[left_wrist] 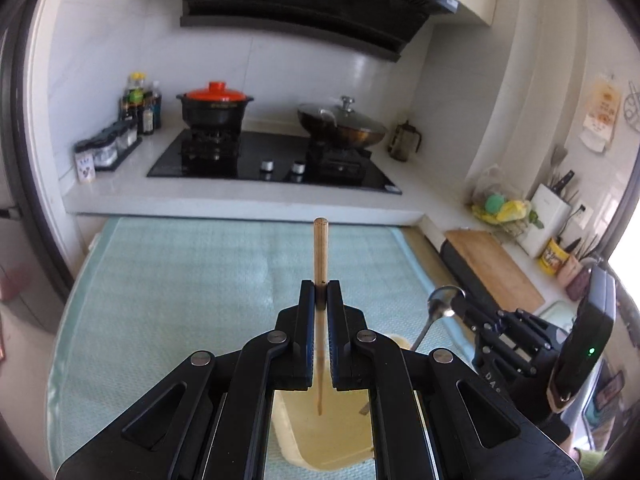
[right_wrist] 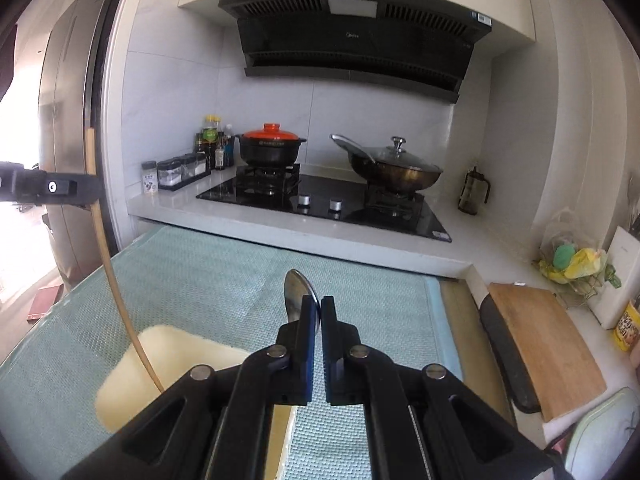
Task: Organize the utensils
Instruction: 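Carry the spoon with the right gripper while the left carries the chopstick over the white holder, then open the right gripper to drop the spoon while the left releases the chopstick into the holder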
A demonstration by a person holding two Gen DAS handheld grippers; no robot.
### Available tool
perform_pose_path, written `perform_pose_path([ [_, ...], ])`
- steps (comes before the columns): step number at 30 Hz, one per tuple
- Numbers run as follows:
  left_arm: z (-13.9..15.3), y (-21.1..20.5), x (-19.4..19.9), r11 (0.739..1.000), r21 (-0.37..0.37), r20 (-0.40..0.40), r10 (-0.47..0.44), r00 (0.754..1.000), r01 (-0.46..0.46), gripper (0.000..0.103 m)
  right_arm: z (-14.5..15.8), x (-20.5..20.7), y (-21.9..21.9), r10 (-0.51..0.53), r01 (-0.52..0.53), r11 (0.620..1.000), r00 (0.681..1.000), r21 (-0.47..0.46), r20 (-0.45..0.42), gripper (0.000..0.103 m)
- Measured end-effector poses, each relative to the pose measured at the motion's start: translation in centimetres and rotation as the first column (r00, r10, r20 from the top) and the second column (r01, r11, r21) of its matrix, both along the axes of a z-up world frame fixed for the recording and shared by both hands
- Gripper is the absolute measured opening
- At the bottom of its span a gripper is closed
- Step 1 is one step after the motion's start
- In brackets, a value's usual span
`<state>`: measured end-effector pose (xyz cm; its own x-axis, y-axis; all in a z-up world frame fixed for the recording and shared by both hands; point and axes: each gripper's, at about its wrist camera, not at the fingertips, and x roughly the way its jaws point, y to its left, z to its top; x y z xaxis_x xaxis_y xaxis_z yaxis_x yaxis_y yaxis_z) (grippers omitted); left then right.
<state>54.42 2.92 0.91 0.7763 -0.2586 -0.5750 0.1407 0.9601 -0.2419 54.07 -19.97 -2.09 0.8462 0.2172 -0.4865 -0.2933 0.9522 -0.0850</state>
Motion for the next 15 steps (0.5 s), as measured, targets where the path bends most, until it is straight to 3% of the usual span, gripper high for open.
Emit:
perform_pose_path([
  [8,-4.7,-1.2,2.6,0.998,0.061,-0.117,-0.007,0.993,0.014,0.008,-3.7,2.1,-0.3,0.069,-0.059,0.996,0.985,0.067,-0.156,0.006],
  [9,-5.0,-1.3,2.9,0.997,0.071,-0.137,0.000,0.991,0.010,0.013,-3.9,2.4,-0.3,0.069,-0.057,0.996,0.982,0.071,-0.177,0.008],
  [10,-4.9,-1.2,2.9,0.997,0.071,-0.154,0.007,0.988,0.004,0.027,-3.9,2.5,-0.2,0.073,-0.058,0.995,0.978,0.079,-0.196,0.009],
  [11,-4.4,-0.7,2.7,0.998,0.057,-0.156,0.015,0.988,-0.006,0.034,-3.6,2.5,-0.3,0.085,-0.067,0.994,0.974,0.091,-0.210,0.017],
  [12,-3.4,-0.2,2.0,0.999,0.034,-0.143,0.017,0.990,-0.012,0.036,-2.9,2.2,-0.5,0.085,-0.067,0.993,0.974,0.093,-0.208,0.025],
  [13,-2.3,0.3,1.4,1.000,0.014,-0.122,0.009,0.992,-0.008,0.038,-1.9,1.6,-0.7,0.088,-0.069,0.992,0.977,0.101,-0.195,0.025],
  [15,0.8,1.5,-1.2,1.000,0.001,-0.060,0.012,0.998,-0.012,0.055,1.0,0.0,-1.3,0.116,-0.097,0.988,0.980,0.122,-0.163,0.034],
])
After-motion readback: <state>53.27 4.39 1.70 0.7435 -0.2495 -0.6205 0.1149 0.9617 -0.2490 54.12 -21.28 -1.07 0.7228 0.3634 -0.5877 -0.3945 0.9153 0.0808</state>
